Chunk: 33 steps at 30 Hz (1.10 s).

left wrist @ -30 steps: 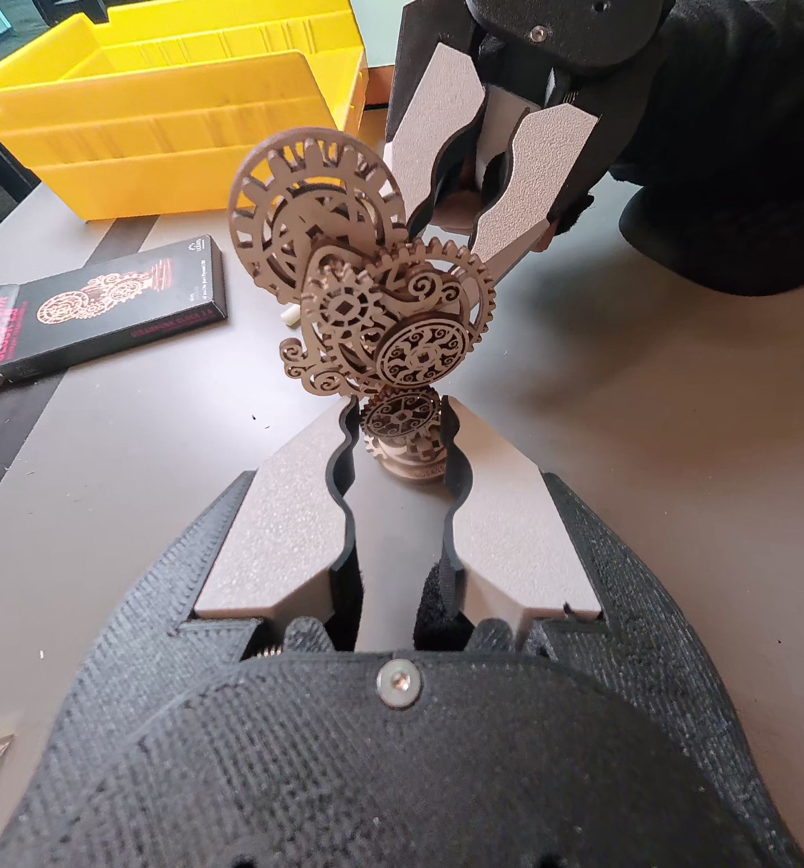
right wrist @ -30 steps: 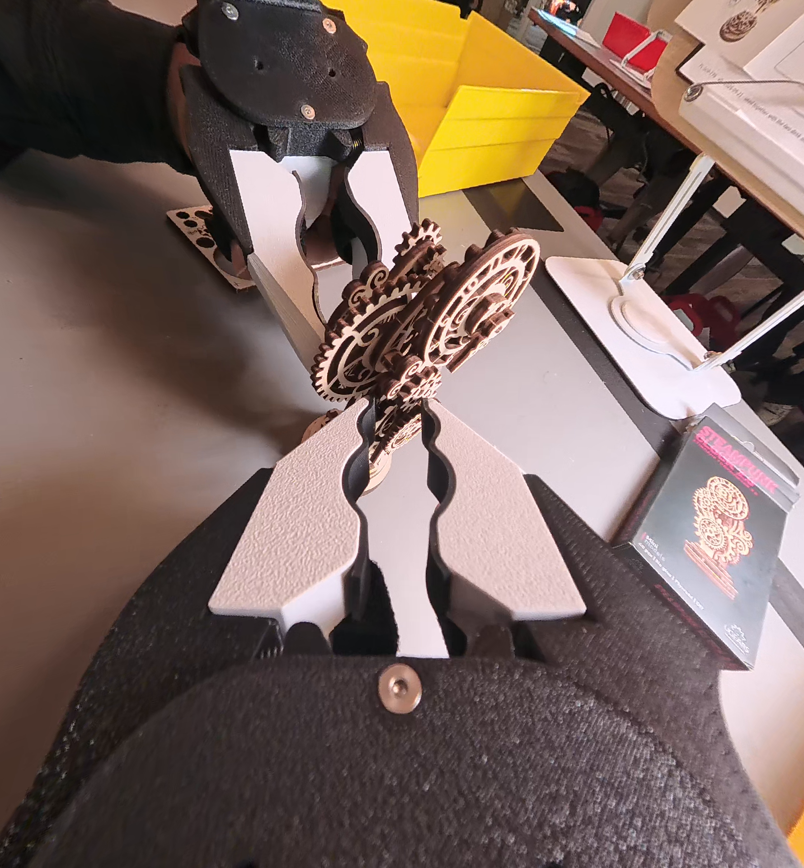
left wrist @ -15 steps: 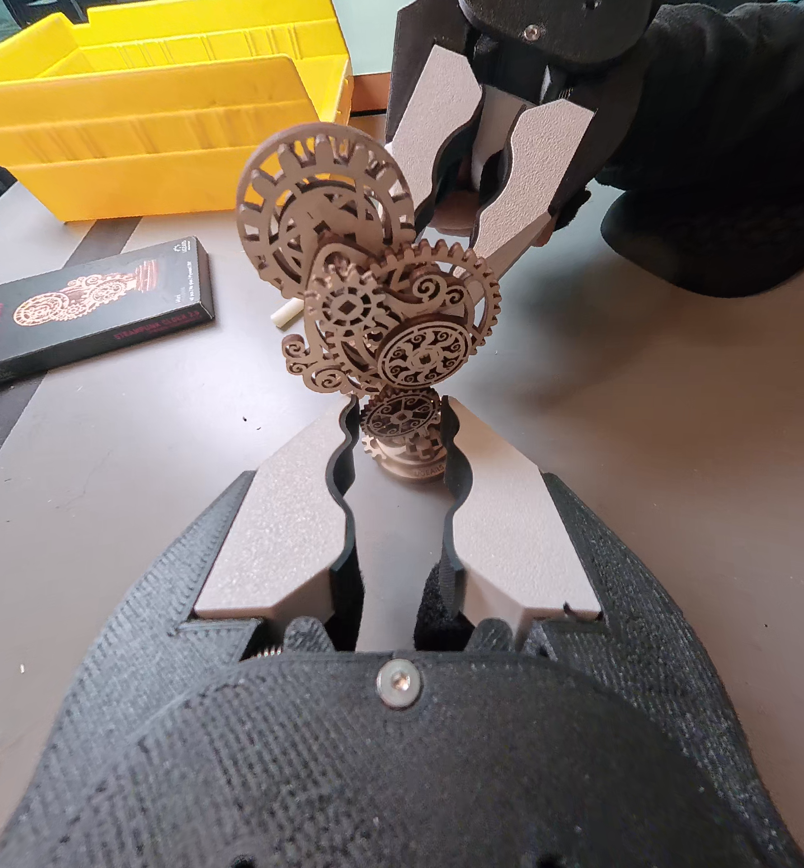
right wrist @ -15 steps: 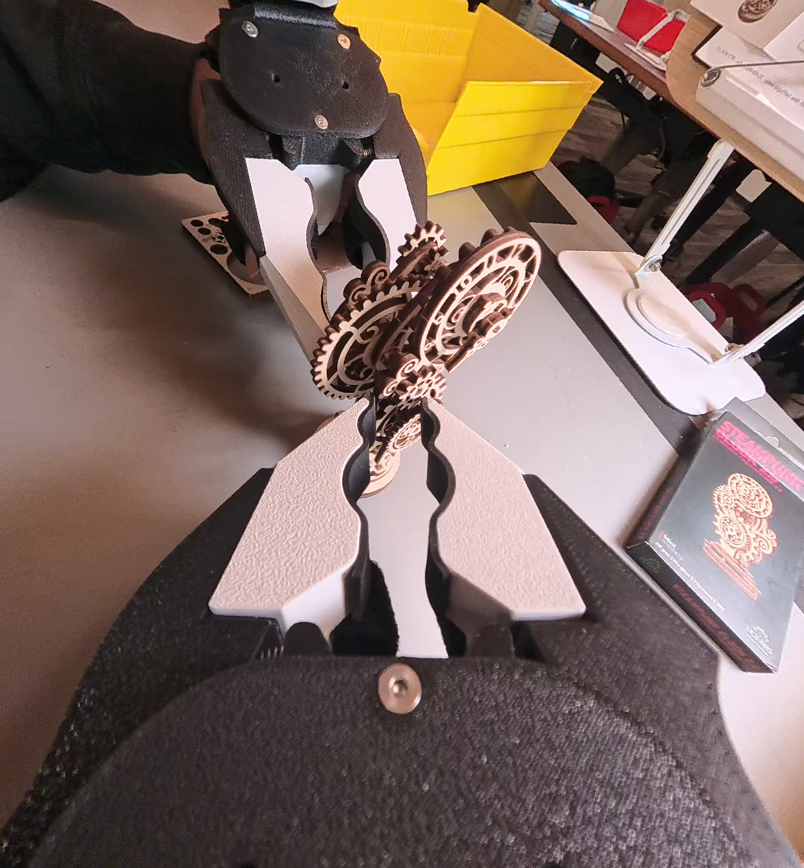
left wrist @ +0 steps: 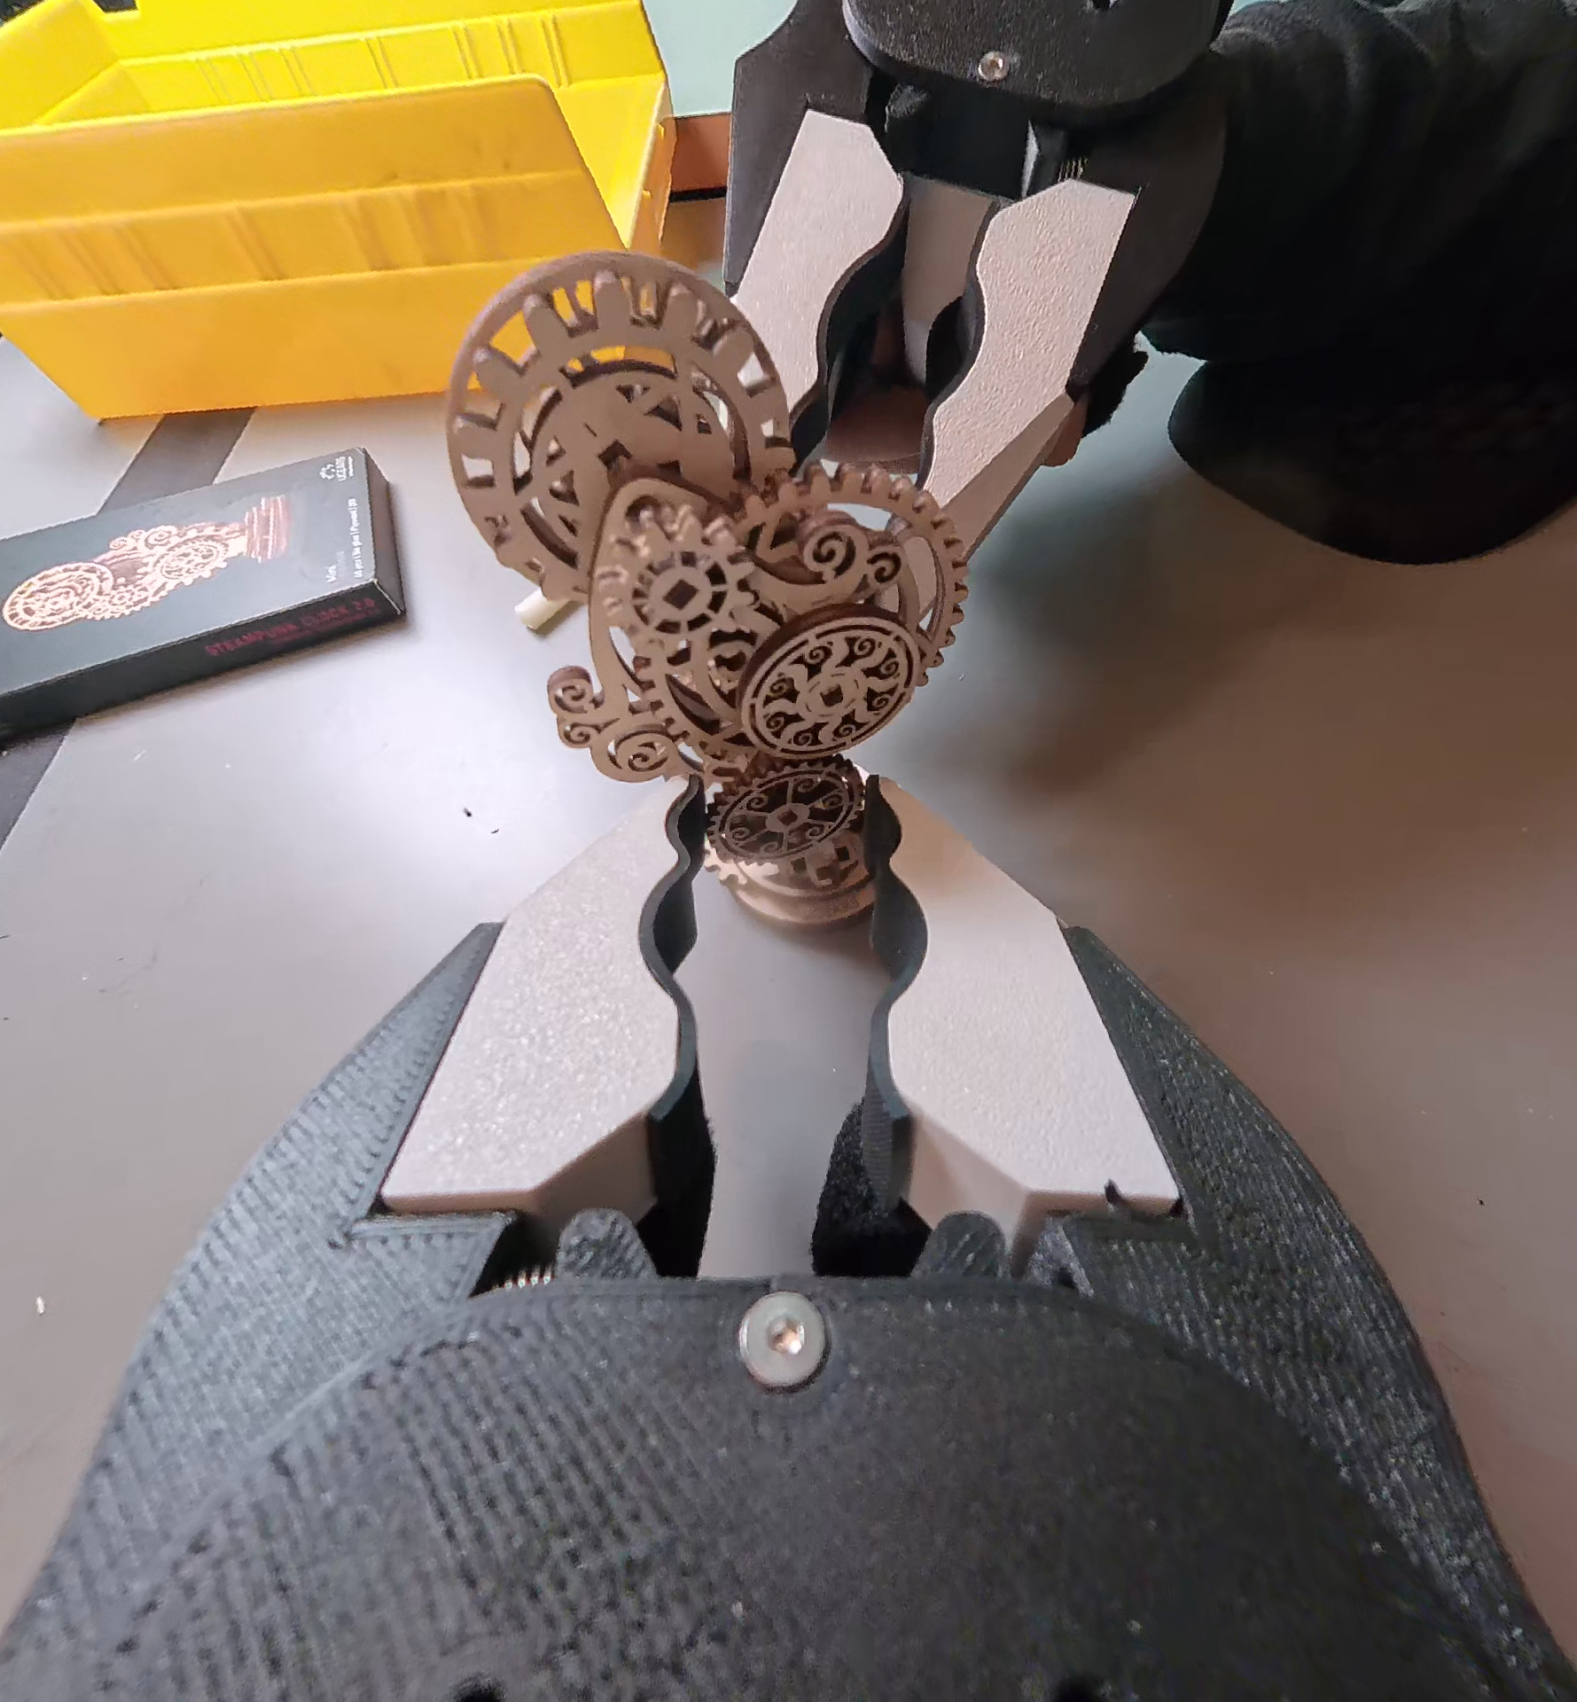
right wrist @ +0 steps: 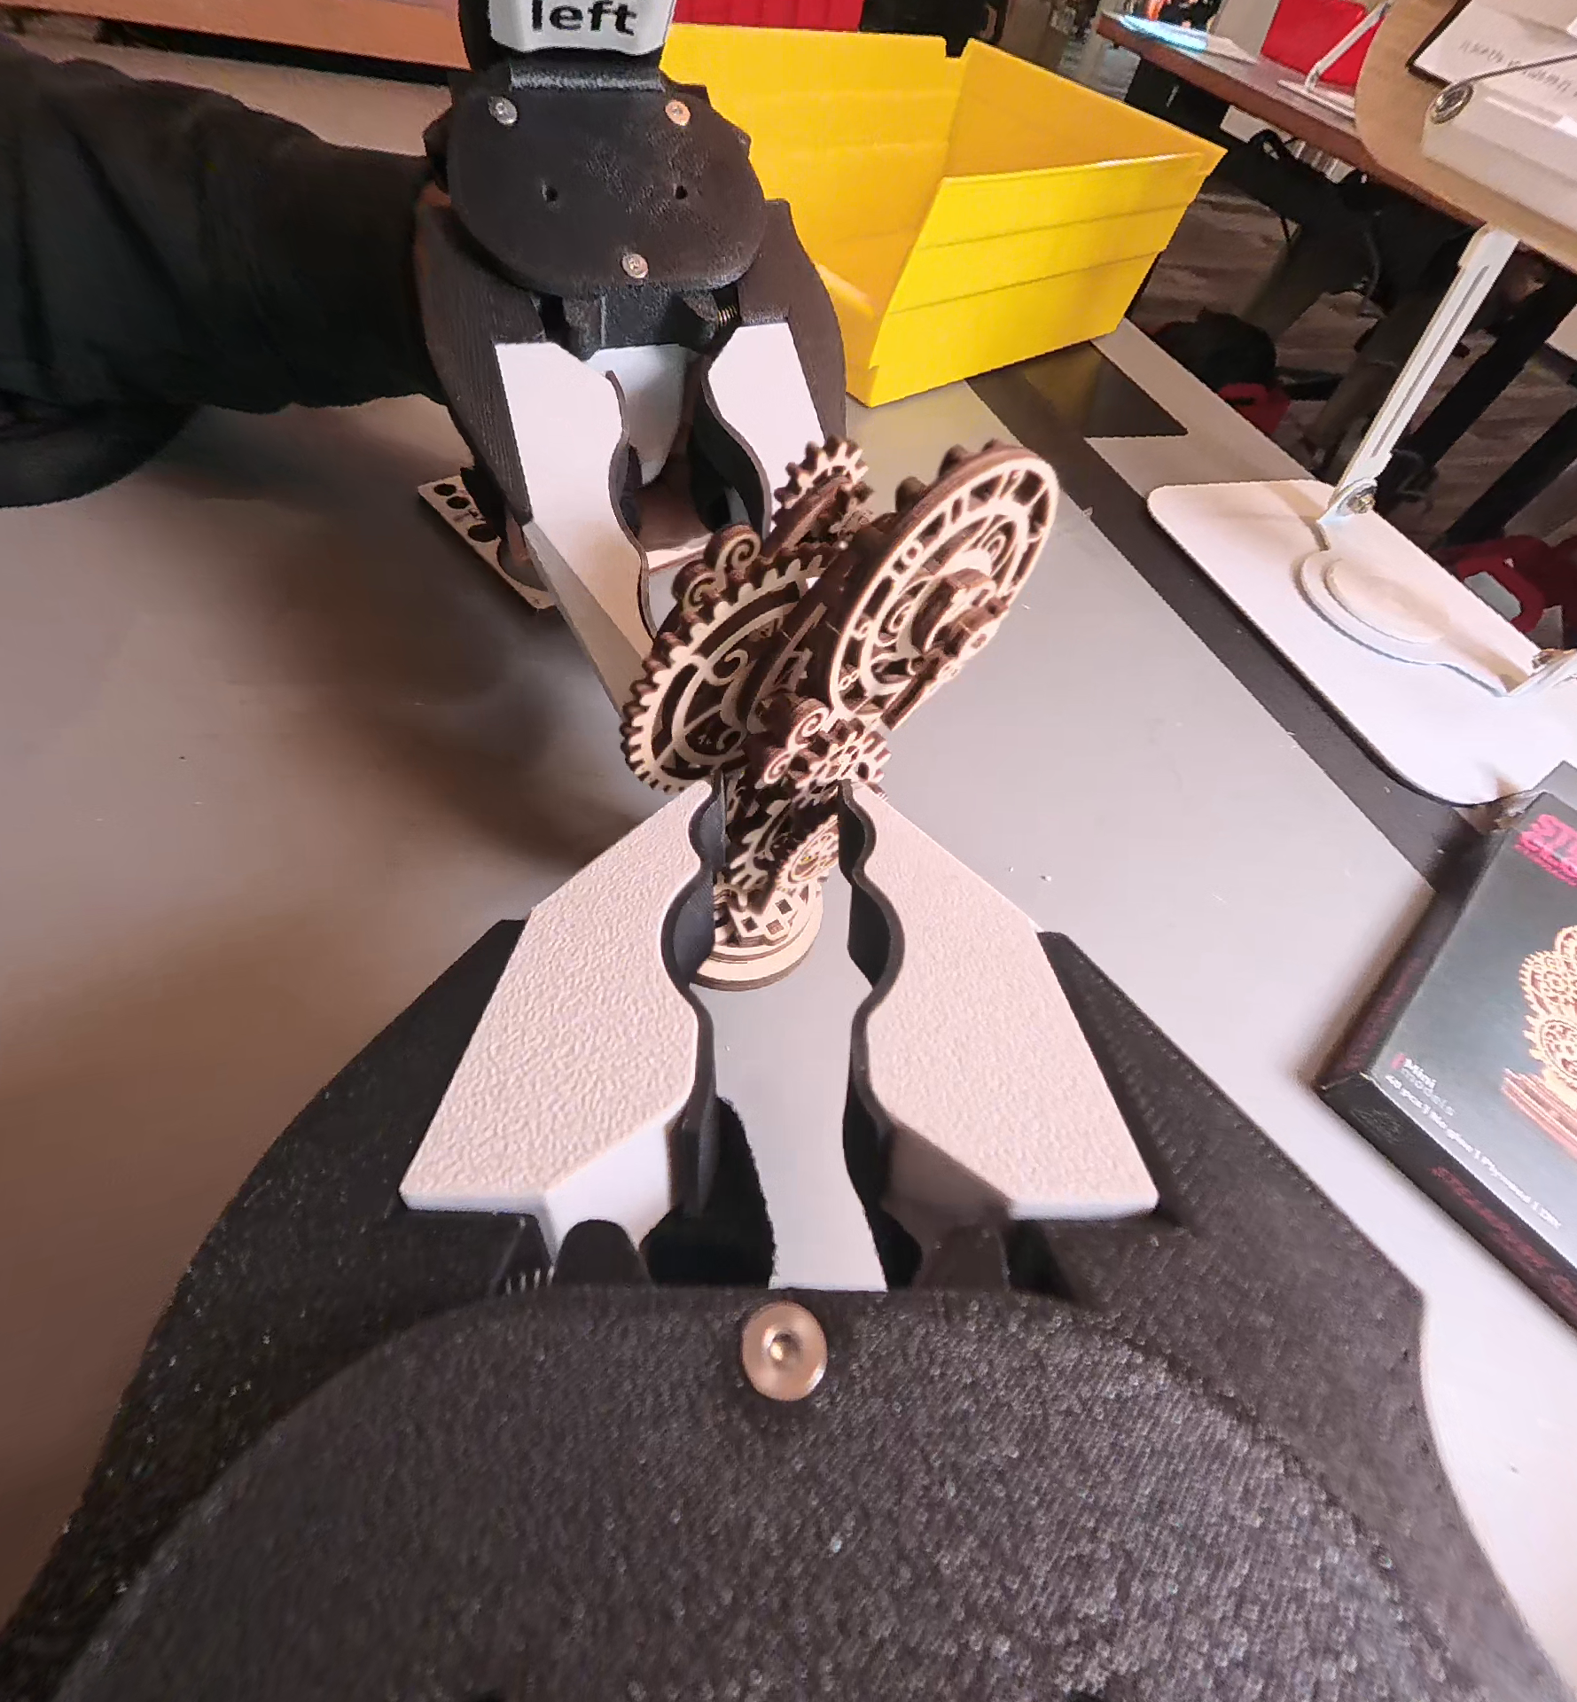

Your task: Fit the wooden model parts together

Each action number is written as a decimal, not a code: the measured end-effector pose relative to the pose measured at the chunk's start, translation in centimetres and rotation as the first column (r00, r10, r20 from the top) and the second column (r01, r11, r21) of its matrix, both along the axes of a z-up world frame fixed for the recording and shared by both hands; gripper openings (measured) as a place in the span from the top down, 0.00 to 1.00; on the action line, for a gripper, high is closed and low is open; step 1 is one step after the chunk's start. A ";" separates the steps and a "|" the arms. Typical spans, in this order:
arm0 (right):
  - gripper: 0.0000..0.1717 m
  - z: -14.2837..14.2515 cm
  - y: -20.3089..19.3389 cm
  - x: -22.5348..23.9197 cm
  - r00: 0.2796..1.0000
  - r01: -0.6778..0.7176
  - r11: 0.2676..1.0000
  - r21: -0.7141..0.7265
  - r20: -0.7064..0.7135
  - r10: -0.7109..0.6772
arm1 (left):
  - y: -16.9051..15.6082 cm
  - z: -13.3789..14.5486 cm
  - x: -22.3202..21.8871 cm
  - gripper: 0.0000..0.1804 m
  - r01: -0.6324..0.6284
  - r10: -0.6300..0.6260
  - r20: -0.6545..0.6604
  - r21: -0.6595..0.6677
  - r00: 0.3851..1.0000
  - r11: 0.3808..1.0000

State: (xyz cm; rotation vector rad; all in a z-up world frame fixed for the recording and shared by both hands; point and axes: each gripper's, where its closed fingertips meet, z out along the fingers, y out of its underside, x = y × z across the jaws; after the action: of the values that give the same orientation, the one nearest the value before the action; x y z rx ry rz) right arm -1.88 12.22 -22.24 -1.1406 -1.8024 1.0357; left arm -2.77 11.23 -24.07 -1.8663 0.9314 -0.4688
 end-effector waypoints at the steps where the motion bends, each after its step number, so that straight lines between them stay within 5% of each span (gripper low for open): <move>1: 0.87 0.0 0.0 0.0 1.000 0.000 1.000 0.002 0.001 0.000 | 0.0 0.0 0.0 0.82 0.000 0.000 0.001 0.001 1.000 1.000; 33: 0.90 0.1 -0.6 1.2 0.997 -0.038 0.998 0.050 0.063 0.035 | -0.3 0.0 0.9 0.82 0.046 -0.046 0.004 -0.001 0.999 0.999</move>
State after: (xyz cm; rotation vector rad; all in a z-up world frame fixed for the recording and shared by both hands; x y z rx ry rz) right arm -0.63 11.67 -22.10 -1.1242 -1.8943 0.9790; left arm -1.84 10.91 -24.04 -1.8474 0.9728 -0.5009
